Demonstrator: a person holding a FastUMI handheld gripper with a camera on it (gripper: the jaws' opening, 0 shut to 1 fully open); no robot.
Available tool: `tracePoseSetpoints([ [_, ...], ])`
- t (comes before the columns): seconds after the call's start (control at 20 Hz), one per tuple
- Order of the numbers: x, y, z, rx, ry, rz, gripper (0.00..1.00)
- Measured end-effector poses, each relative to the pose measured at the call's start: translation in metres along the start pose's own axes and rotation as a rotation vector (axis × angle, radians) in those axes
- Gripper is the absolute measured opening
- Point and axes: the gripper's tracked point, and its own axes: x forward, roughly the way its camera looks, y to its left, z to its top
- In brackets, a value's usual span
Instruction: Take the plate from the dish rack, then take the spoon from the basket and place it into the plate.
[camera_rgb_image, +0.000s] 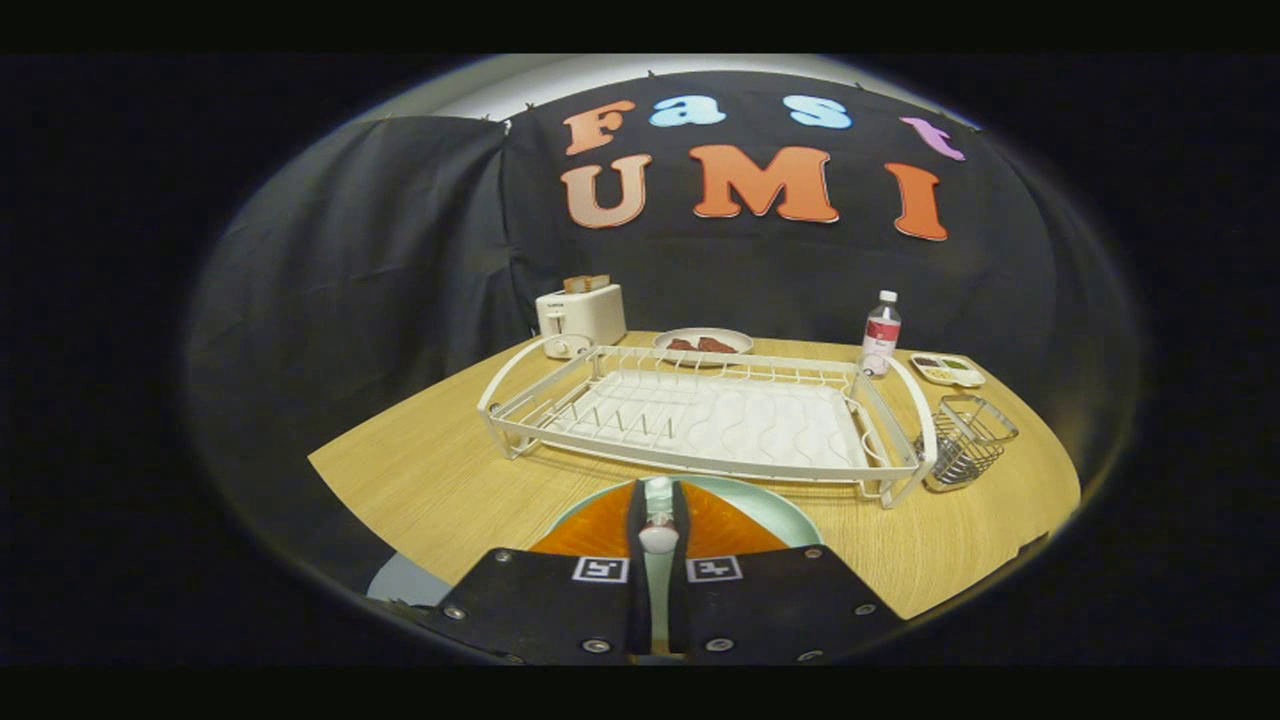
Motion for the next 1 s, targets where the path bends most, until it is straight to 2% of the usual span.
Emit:
tracePoseSetpoints([
  [0.45,-0.006,-0.018,0.002,0.034,0.022,-0.016,0.18],
  [0.5,-0.007,-0.022,0.003,0.045,0.027,-0.03,0.24],
  [0.55,-0.009,-0.027,0.005,0.055,0.03,-0.04,0.34],
  [0.6,-0.009,-0.032,0.008,0.063,0.029,-0.051,0.6],
  [0.65,-0.011,-0.037,0.011,0.07,0.028,-0.06,0.71],
  [0.7,-0.012,-0.043,0.016,0.076,0.024,-0.07,0.89],
  [0.75,-0.014,-0.05,0.02,0.083,0.022,-0.081,0.97],
  [1.0,-0.03,-0.095,0.052,0.135,-0.02,-0.158,0.99],
])
